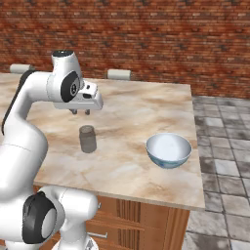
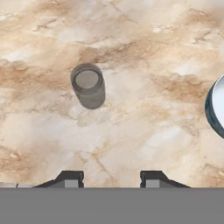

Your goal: Pick the jar and bowl and place them in the sink. Then turn on the water.

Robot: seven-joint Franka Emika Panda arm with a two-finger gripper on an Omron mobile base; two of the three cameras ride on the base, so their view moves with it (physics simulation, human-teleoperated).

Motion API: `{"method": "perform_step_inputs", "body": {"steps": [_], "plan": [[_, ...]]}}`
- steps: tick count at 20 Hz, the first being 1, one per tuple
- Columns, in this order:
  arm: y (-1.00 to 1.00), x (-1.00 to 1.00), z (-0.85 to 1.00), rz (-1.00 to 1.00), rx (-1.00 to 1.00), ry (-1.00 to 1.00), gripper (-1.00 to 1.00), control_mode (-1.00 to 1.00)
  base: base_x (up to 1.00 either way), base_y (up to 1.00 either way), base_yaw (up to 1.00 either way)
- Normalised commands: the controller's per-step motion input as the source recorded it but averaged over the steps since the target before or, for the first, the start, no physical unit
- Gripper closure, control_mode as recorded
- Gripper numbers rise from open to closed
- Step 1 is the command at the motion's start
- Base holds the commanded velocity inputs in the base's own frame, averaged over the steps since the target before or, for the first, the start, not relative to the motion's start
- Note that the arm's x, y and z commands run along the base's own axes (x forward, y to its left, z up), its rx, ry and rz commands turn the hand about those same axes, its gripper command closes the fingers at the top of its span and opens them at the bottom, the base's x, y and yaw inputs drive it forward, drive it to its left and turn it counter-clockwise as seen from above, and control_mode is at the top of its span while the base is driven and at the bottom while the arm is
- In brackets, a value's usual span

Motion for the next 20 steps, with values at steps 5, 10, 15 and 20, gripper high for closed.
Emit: {"method": "perform_step_inputs", "body": {"steps": [5, 10, 15, 20], "plan": [[-0.17, 0.00, 0.00, 0.00, 0.00, 0.00, -1.00, -1.00, 0.00, 0.00, 0.00], [-0.45, -0.01, -0.02, 0.00, 0.00, 0.00, -1.00, -1.00, 0.00, 0.00, 0.00], [-0.44, 0.00, -0.06, 0.00, 0.00, 0.01, -1.00, -1.00, 0.00, 0.00, 0.00], [-0.41, 0.00, -0.09, 0.00, 0.00, 0.04, -1.00, -1.00, 0.00, 0.00, 0.00]]}}
